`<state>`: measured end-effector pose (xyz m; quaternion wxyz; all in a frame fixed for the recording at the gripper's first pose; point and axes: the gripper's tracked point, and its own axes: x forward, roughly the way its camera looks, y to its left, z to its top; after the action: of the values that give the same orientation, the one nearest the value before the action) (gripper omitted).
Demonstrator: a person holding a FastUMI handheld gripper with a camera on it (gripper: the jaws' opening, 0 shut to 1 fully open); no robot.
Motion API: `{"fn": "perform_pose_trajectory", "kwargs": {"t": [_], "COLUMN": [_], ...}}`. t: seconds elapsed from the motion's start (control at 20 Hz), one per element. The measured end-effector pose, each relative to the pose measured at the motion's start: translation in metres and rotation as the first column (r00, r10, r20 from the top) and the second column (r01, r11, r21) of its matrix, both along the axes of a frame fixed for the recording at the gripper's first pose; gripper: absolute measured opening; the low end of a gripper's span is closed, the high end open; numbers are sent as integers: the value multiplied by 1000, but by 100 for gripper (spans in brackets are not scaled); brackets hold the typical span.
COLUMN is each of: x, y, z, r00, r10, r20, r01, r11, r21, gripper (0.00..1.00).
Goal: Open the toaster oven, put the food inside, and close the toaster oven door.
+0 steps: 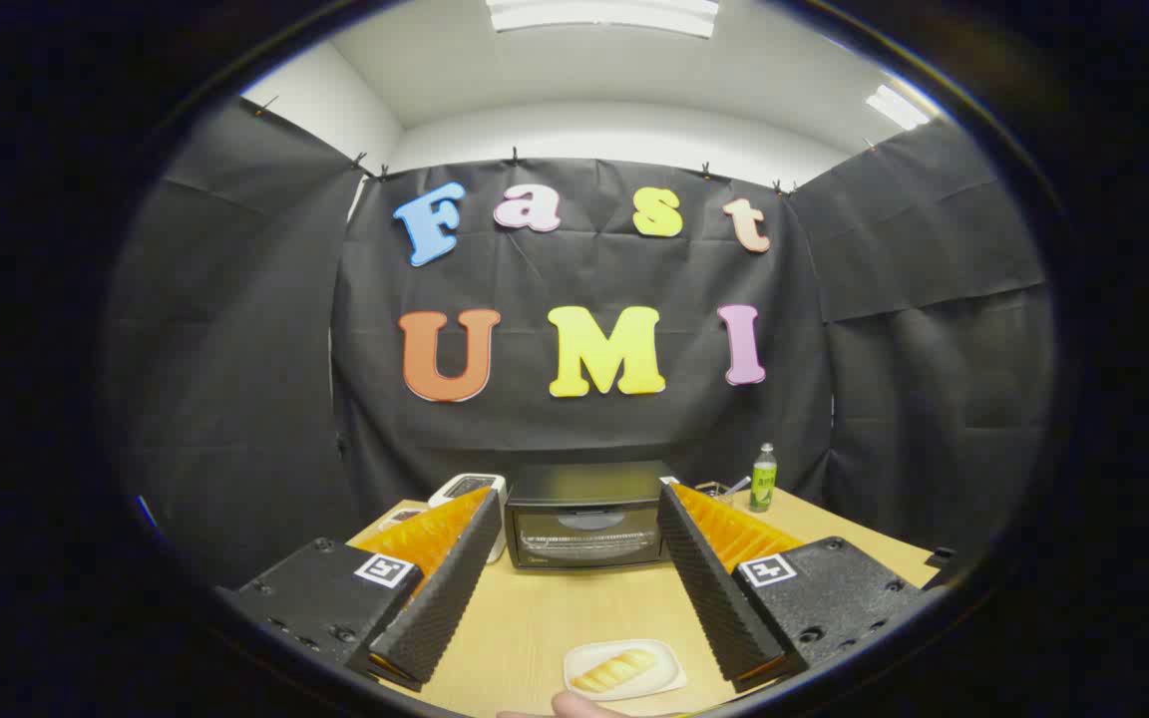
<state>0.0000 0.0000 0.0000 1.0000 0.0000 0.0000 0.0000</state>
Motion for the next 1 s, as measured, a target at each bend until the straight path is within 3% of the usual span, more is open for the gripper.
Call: {"fn": "perform_pose_trajectory", "kwargs": {"t": [1.0], "x": [5], "y": [1], "z": [-6], "r00": [1000], "r10": [2], "r20": [-13], "r01": [-2], "r11": [1000], "r21": [-1], "gripper": [100]}}
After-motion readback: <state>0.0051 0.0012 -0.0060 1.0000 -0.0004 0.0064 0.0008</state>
